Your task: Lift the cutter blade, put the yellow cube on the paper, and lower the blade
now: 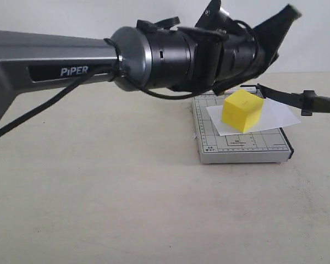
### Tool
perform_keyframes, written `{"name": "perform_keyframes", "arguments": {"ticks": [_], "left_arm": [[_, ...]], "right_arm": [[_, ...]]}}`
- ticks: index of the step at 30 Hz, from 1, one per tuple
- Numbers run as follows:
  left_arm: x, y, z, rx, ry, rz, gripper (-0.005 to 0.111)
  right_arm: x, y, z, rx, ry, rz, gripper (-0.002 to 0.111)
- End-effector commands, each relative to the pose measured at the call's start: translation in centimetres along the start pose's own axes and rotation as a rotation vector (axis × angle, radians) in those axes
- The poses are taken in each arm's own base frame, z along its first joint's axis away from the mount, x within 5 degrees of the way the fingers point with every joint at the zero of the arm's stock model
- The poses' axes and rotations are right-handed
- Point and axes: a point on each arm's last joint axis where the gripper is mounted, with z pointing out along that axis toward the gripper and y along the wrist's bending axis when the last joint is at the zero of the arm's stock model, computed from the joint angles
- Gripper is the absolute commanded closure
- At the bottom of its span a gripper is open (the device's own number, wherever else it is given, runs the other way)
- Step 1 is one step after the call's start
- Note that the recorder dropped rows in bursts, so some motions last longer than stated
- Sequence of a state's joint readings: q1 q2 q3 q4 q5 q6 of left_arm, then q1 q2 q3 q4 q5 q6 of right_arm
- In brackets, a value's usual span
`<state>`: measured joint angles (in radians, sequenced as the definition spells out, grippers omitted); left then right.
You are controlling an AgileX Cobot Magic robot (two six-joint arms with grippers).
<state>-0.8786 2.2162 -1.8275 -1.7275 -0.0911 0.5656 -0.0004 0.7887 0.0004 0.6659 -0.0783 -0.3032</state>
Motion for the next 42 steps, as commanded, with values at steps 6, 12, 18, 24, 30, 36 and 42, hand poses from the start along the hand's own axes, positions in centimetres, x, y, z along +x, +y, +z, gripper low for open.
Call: {"name": "perform_keyframes", "arguments": {"ticks": [6,12,18,24,30,36,42], "left_arm": [[1.4,3.1,-11.5,-0.127,-0.157,1.061,0.102],[-3.7,8.4,-19.0,-0.202,-0.19,1.154,0.102],[-10.2,11.2,-23.8,-0.188,-0.278,1.082,0.102],[-13.7,13.5,-28.5,-0.242,-0.125,1.116,0.102],[-16.3,11.3,-35.8,-0.476,-0.372,1.178,0.102],[-15.1,10.8,-43.0,-0.654,-0.642,1.02,0.102],[-9.5,17.4,-43.8,-0.641,-0.69,0.695,0.102]], "right_arm": [[0.0,0.0,0.0,0.001,-0.002,0.0,0.109],[-0.1,0.0,0.0,0.001,-0.004,-0.003,0.109],[-0.1,0.0,0.0,0.003,-0.008,-0.003,0.109],[-0.1,0.0,0.0,0.003,-0.009,-0.003,0.109],[-0.1,0.0,0.0,0.003,-0.008,-0.003,0.109],[-0.1,0.0,0.0,0.003,-0.008,-0.003,0.109],[-0.1,0.0,0.0,0.003,-0.01,-0.003,0.109]]}}
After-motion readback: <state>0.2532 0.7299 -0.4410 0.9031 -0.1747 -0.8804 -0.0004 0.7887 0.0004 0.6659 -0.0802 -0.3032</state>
